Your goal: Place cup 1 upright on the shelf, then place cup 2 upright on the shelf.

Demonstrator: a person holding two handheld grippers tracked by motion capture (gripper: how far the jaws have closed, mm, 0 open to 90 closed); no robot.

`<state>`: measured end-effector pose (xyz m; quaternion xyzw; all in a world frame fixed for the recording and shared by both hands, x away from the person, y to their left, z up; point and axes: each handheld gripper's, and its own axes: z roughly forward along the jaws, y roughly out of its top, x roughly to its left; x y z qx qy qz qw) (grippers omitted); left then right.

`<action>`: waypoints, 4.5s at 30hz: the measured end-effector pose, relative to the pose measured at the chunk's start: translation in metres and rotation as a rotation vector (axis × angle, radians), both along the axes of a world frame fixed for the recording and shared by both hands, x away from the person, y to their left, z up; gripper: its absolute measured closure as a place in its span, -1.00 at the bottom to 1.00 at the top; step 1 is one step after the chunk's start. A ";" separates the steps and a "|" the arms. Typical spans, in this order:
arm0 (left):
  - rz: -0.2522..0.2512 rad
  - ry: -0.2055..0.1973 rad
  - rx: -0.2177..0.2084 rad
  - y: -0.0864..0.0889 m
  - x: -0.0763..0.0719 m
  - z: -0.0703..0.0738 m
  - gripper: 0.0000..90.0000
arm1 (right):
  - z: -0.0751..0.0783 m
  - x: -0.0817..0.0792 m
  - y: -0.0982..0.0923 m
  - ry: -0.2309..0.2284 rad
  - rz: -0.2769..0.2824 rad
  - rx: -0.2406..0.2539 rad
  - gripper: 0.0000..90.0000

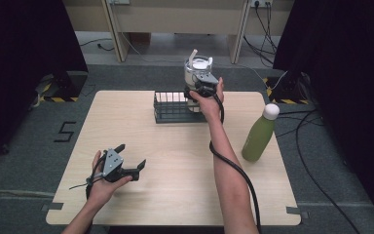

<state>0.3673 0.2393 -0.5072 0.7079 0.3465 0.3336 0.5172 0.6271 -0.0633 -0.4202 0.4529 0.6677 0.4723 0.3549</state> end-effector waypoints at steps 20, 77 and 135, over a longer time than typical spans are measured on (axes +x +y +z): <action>-0.009 0.003 0.011 -0.002 0.000 -0.001 -0.94 | -0.007 -0.001 -0.003 -0.012 0.004 0.017 -0.85; -0.009 -0.009 0.026 -0.006 0.000 0.002 -0.94 | -0.013 -0.133 -0.046 -0.026 0.018 -0.032 -0.79; 0.004 -0.031 0.038 -0.010 -0.006 0.006 -0.94 | -0.041 -0.277 -0.125 -0.007 0.031 -0.026 -0.66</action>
